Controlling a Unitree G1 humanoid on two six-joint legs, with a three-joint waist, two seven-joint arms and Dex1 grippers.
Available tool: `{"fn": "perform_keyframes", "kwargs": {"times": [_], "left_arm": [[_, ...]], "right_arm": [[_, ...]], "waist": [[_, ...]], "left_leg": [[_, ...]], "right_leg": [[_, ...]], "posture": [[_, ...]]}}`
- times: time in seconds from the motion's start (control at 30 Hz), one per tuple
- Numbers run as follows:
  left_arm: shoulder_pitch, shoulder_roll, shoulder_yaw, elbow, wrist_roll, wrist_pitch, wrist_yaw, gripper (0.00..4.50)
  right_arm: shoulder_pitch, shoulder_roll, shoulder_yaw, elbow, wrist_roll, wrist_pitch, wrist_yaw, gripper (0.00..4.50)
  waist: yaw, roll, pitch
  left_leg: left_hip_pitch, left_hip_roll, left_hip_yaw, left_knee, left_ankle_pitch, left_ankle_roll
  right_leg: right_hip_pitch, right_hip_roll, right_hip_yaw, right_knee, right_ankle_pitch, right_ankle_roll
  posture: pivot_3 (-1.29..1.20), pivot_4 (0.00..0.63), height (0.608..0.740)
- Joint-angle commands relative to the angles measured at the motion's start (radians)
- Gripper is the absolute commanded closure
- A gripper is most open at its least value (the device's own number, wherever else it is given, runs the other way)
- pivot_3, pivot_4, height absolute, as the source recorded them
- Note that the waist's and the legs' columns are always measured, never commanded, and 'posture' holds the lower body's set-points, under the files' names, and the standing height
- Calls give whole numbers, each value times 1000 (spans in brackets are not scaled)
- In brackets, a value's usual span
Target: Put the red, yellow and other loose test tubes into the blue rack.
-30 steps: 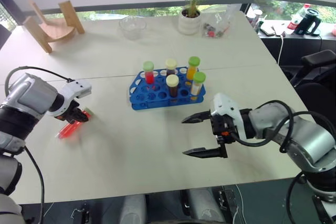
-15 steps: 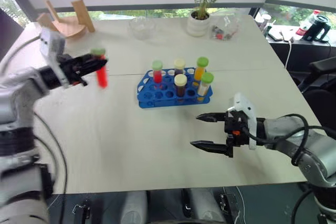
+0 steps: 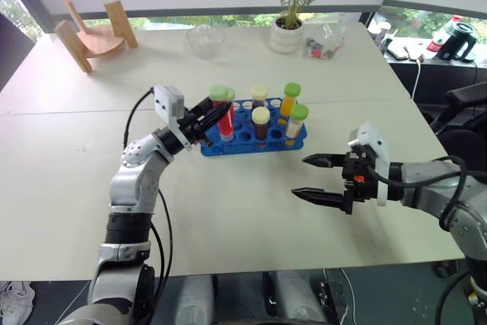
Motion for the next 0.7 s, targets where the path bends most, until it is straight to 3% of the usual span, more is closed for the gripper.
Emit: {"fn": "perform_keyframes", "kwargs": {"times": [0.03, 0.5, 0.53, 0.7], "left_arm": [[-38, -3, -20, 44, 28, -85, -11, 3673], [-13, 3, -65, 89, 45, -146, -35, 3673], [-9, 6, -59, 77, 33, -135, -37, 2635], [3, 66, -47, -4, 39, -63, -2, 175]], "right_arm": [[-19, 7, -19, -16, 2, -18, -14, 0], [-10, 27, -17, -28, 9, -13, -58, 0], [-6, 27, -17, -32, 10, -13, -58, 0], [14, 22, -14, -30, 5, -19, -52, 0]], "waist": [[1, 0, 0], [3, 0, 0], [3, 0, 0], [2, 0, 0]], "left_leg": [[0, 0, 0, 0, 0, 0], [0, 0, 0, 0, 0, 0], [0, 0, 0, 0, 0, 0], [0, 0, 0, 0, 0, 0]], "right_leg": [[0, 0, 0, 0, 0, 0], [0, 0, 0, 0, 0, 0], [0, 0, 0, 0, 0, 0], [0, 0, 0, 0, 0, 0]], "posture": [[0, 150, 740], [0, 150, 740], [0, 150, 740], [0, 150, 740]]}}
